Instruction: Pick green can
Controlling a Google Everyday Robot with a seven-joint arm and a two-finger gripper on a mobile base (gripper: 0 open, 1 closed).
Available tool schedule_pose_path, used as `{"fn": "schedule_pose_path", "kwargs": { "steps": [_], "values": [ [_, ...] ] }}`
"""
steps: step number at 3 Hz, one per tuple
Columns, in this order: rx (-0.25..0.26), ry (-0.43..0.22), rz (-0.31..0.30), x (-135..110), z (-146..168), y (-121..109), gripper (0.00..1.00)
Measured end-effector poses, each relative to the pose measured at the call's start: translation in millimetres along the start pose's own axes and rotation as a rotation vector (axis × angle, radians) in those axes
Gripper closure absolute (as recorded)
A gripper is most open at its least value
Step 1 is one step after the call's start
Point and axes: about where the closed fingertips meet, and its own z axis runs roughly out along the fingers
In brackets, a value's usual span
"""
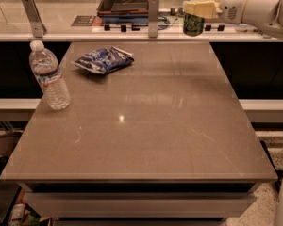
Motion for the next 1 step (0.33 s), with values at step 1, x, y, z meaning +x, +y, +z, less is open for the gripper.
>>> {"fn": "schedule_pose_path", "kwargs": {
  "steps": [1],
  "values": [
    [0.001,0.0,-0.001,-0.4,-0.2,-0.4,1.0]
  ]
}}
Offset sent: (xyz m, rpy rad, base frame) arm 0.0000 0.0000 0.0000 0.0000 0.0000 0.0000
